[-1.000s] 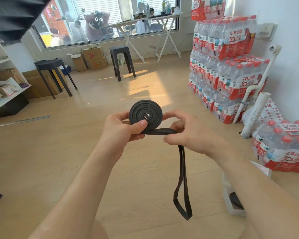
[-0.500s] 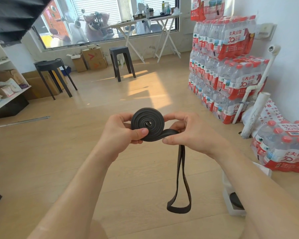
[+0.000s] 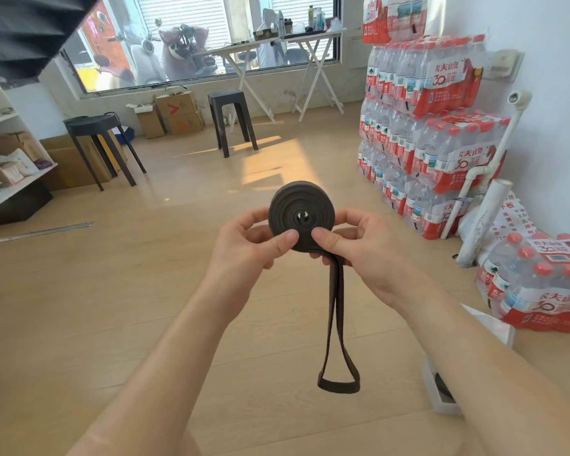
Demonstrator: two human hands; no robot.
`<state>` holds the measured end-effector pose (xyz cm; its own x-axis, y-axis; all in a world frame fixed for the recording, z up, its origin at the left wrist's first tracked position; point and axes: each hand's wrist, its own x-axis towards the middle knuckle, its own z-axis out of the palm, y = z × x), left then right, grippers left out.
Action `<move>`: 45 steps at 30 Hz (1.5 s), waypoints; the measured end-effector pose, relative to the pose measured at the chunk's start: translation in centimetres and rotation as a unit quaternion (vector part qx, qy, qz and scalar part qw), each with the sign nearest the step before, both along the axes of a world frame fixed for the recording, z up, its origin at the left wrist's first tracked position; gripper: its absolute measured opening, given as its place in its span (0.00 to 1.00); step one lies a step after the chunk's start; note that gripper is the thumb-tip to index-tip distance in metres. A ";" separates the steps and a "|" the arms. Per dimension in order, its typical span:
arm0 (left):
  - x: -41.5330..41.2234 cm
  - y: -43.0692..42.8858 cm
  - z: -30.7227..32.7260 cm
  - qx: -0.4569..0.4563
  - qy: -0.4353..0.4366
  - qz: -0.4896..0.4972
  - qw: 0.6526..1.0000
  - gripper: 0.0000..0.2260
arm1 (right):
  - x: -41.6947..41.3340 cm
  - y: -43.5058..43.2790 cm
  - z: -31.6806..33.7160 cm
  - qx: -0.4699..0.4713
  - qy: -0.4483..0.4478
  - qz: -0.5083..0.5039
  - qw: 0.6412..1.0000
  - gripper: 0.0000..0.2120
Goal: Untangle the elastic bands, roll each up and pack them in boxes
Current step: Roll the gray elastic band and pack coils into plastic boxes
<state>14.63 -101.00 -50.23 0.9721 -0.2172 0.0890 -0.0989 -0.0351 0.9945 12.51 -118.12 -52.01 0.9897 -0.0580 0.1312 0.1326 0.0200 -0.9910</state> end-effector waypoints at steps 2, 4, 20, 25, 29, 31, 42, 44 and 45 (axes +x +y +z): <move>-0.2 -0.6 -0.2 -0.046 0.011 -0.001 0.999 0.20 | 0.0 0.2 -0.1 0.035 -0.002 0.006 0.999 0.07; -0.3 -0.9 -0.3 -0.046 0.003 0.009 0.999 0.18 | 0.0 0.3 -0.2 0.044 0.000 0.024 0.999 0.09; 0.7 2.2 1.0 0.108 -0.008 0.003 0.994 0.10 | -0.8 -0.9 1.0 -0.211 0.004 0.065 0.975 0.18; 0.7 2.2 1.1 0.172 -0.029 -0.013 0.985 0.10 | -0.8 -1.0 1.0 -0.201 0.000 0.082 0.976 0.24; 0.6 1.9 1.0 0.228 -0.053 -0.009 0.972 0.11 | -0.6 -0.7 0.6 -0.220 0.010 0.104 0.970 0.25; 0.5 1.8 1.0 0.251 -0.072 -0.004 0.965 0.11 | -0.6 -0.8 0.5 -0.225 0.018 0.115 0.967 0.23; 0.5 1.1 0.2 0.060 -0.006 -0.014 0.998 0.15 | -0.2 -0.2 0.1 -0.112 0.018 0.042 0.993 0.09; 0.4 0.6 -0.3 0.011 0.021 -0.027 0.999 0.16 | -0.1 0.0 0.0 -0.036 0.012 0.032 0.999 0.11; 0.2 0.2 -0.5 0.004 0.019 -0.029 0.999 0.15 | -0.1 0.2 0.0 -0.012 0.010 0.030 0.999 0.11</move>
<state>14.86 -100.78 -50.69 0.9606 -0.2734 0.0499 -0.0629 -0.0390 0.9973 12.45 -117.91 -51.99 0.9938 0.0048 0.1112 0.1112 0.0039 -0.9938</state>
